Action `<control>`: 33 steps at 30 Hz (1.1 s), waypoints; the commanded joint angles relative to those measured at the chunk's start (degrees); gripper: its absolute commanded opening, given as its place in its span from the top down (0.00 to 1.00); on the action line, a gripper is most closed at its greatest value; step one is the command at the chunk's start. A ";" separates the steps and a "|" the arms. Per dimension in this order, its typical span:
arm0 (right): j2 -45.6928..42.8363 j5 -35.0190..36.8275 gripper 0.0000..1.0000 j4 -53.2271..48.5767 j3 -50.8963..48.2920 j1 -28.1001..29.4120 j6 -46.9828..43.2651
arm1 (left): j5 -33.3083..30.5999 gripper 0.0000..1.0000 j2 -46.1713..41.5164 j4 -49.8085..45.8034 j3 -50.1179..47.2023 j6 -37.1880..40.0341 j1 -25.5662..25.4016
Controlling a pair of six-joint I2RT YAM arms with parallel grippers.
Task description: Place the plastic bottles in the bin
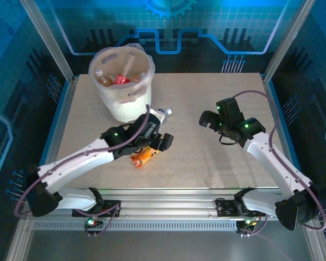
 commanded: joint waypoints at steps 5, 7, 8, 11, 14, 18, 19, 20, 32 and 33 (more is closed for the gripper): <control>-0.39 3.07 0.00 -5.46 -0.53 -2.62 3.62 | -5.49 0.09 6.85 -6.16 -1.25 -3.77 -0.99; -0.62 3.33 0.00 -5.85 -0.89 -3.07 4.34 | -6.71 0.10 8.84 -6.79 -1.41 -3.95 -0.89; -0.74 3.50 0.00 -6.09 -1.01 -3.24 4.68 | -7.25 0.09 9.83 -7.15 -1.27 -4.03 -0.87; -1.26 3.88 0.00 -6.39 -1.51 -3.51 5.33 | -8.02 0.10 12.82 -8.25 -0.95 -4.30 -0.87; -1.78 3.98 0.00 -6.26 -1.87 -3.62 5.61 | -8.41 0.13 15.28 -9.05 -0.67 -4.58 -0.81; -2.14 4.18 0.00 -6.15 -1.92 -3.72 5.57 | -8.50 0.14 17.38 -9.47 -0.53 -4.59 -0.10; -2.17 4.21 0.00 -6.13 -1.91 -3.69 5.56 | -8.26 0.14 17.80 -9.35 -0.62 -4.52 0.23; -2.22 4.22 0.00 -6.10 -1.92 -3.73 5.53 | -7.90 0.14 18.26 -9.10 -0.79 -4.39 0.56; -1.03 3.96 0.00 -5.77 -1.52 -3.80 5.12 | -6.59 0.17 23.75 -7.41 -1.04 -4.47 2.32; -0.94 3.96 0.00 -5.82 -1.50 -3.78 5.14 | -6.53 0.17 24.03 -7.41 -0.95 -4.58 2.33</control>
